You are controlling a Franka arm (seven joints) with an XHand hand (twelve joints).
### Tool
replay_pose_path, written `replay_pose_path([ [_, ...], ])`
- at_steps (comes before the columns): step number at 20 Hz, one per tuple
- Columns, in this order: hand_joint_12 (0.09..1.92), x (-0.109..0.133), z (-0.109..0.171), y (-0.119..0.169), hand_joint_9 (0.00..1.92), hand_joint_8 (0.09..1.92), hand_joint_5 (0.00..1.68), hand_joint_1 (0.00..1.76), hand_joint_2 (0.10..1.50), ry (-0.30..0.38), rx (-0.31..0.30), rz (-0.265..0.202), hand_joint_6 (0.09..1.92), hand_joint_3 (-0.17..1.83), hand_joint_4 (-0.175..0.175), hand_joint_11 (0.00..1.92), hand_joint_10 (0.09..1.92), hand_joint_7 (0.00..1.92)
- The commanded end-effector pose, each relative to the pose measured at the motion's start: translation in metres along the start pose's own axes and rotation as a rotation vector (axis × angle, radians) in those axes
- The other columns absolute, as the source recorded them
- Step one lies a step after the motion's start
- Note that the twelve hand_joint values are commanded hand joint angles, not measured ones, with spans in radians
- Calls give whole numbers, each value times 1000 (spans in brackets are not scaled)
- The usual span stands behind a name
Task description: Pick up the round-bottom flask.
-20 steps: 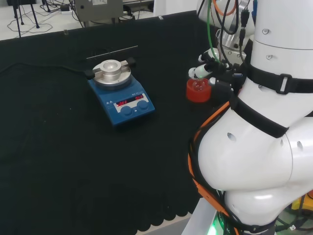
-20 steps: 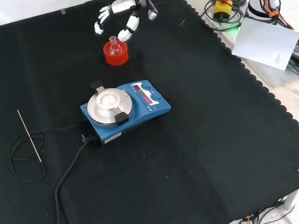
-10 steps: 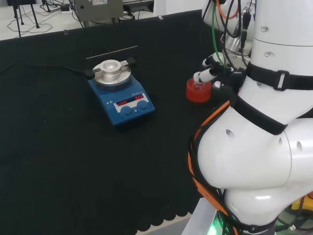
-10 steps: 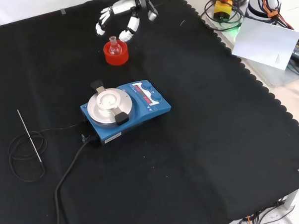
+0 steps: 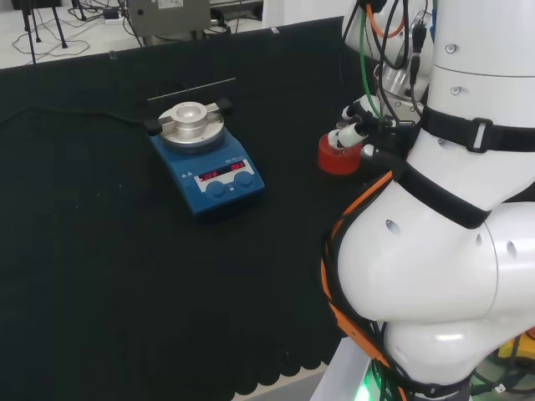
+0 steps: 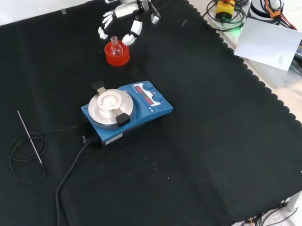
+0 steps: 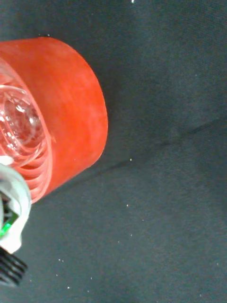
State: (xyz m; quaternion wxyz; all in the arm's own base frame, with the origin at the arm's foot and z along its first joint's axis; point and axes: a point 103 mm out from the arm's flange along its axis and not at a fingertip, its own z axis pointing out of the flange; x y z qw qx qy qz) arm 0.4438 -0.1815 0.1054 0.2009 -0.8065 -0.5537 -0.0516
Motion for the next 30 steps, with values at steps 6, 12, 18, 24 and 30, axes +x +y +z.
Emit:
replay_pose_path([
  [6,1267,0,0,4,398,574,647,897,628,-19,-33,-32,87,704,-37,0,659,257],
  [12,1322,0,2,5,416,576,727,931,623,-28,-73,-40,118,719,-39,0,653,271],
  [18,1352,0,4,8,431,579,744,960,629,-42,-84,-31,157,727,-40,18,650,283],
  [24,1344,-11,-1,13,441,583,603,966,631,-24,-81,-29,543,731,-39,43,640,286],
  [30,1346,0,5,15,452,591,622,968,640,-38,-89,-31,695,725,-39,66,644,292],
])
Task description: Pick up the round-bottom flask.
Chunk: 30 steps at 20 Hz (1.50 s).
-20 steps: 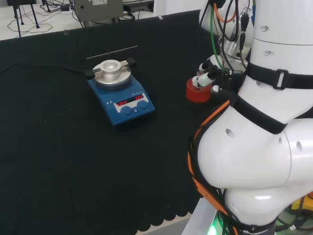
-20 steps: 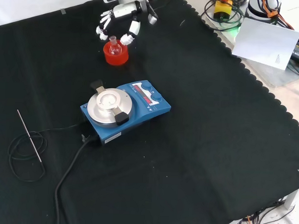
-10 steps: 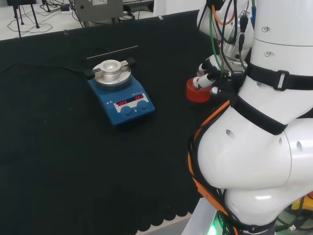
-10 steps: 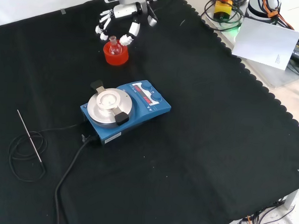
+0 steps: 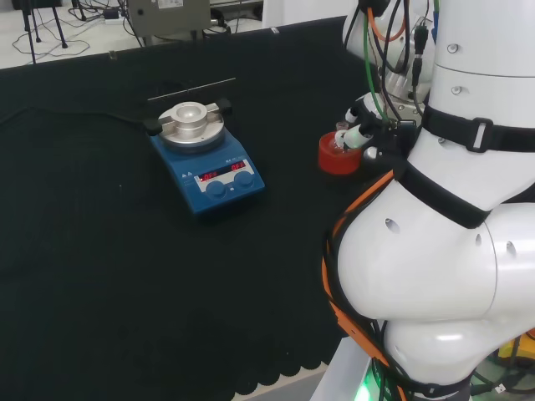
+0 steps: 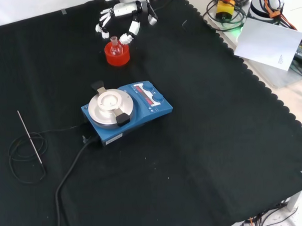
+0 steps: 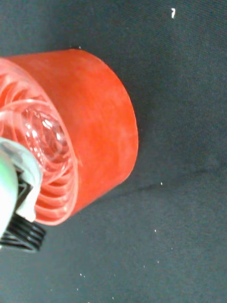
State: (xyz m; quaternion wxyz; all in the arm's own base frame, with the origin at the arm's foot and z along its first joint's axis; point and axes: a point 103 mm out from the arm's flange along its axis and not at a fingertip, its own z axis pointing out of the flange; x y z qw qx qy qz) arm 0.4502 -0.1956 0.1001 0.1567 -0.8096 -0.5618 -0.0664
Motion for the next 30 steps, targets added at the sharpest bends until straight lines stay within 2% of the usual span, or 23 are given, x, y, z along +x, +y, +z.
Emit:
replay_pose_path([
  [1,1346,12,6,3,456,593,629,968,642,-7,-1,-12,705,725,-39,69,645,295],
  [4,1344,13,7,5,462,596,632,968,648,-4,-2,-13,740,719,-40,76,644,300],
  [6,1344,5,3,7,464,596,630,968,650,22,1,-7,752,717,-40,77,643,302],
  [12,1345,15,6,7,474,599,710,968,660,-8,-11,-16,799,718,-38,83,645,309],
  [15,1346,6,3,10,482,602,752,967,667,-3,-9,-17,824,718,-38,91,647,317],
  [21,1339,6,4,10,490,604,761,967,676,-3,-10,-19,861,710,-41,102,642,322],
  [25,1341,13,6,9,497,607,804,968,687,-27,-16,-18,881,711,-40,109,643,330],
  [27,1348,20,8,9,508,621,891,995,890,-29,-17,-24,1022,423,85,115,650,334],
  [28,1347,13,5,11,511,626,911,1000,972,-11,-17,-24,1055,289,122,119,650,335],
  [30,1346,11,5,11,516,629,926,1003,1063,-20,-18,-25,1080,131,151,124,648,338],
])
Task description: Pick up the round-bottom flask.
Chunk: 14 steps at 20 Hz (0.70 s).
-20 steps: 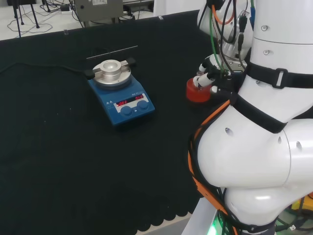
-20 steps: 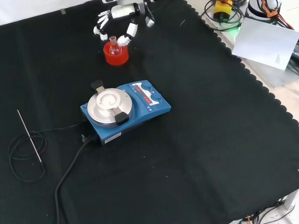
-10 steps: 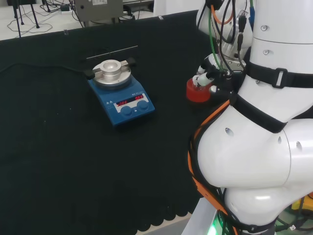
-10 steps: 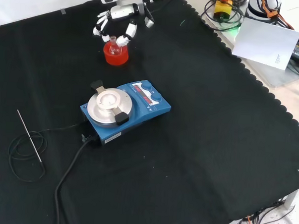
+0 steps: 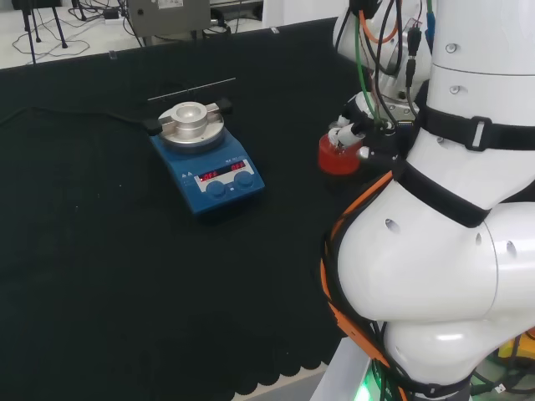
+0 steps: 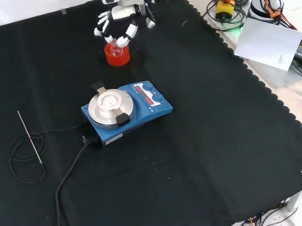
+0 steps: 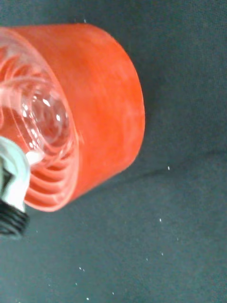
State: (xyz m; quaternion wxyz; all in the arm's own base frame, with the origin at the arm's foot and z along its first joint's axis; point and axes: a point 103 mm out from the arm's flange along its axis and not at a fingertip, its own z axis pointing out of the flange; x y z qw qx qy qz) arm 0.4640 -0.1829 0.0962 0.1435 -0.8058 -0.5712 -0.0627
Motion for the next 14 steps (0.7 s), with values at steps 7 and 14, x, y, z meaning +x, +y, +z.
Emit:
replay_pose_path([
  [7,1332,10,2,0,540,625,969,1029,1086,-7,-12,-12,1042,61,132,156,637,363],
  [14,1326,19,7,-2,502,585,545,962,923,-10,34,-58,865,21,-48,111,610,324],
])
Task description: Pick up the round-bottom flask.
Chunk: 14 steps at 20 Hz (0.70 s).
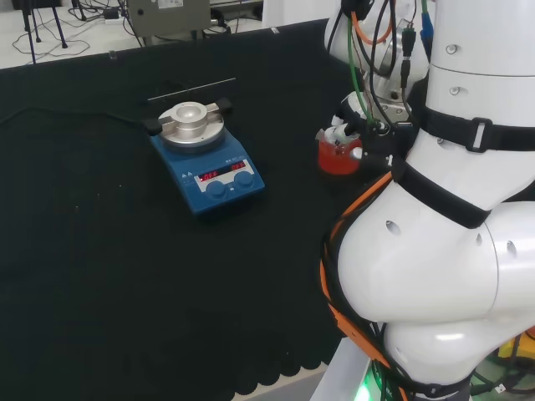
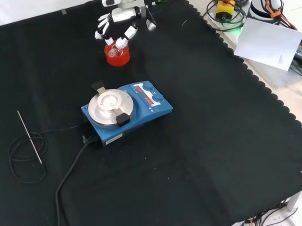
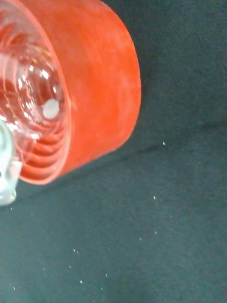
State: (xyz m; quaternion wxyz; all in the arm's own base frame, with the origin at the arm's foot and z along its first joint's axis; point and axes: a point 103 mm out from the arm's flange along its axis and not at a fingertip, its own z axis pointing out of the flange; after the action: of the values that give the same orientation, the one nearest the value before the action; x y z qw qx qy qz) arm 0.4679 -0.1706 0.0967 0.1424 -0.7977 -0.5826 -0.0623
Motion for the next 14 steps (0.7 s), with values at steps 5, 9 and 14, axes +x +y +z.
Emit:
replay_pose_path([
  [5,1333,9,7,0,476,584,440,955,874,-26,51,-46,652,33,-48,85,627,295],
  [9,1335,3,6,3,466,586,434,958,846,-18,52,-48,543,66,-46,77,635,285],
  [14,1341,7,13,7,459,597,458,959,595,-34,66,-39,477,589,-45,72,647,279],
])
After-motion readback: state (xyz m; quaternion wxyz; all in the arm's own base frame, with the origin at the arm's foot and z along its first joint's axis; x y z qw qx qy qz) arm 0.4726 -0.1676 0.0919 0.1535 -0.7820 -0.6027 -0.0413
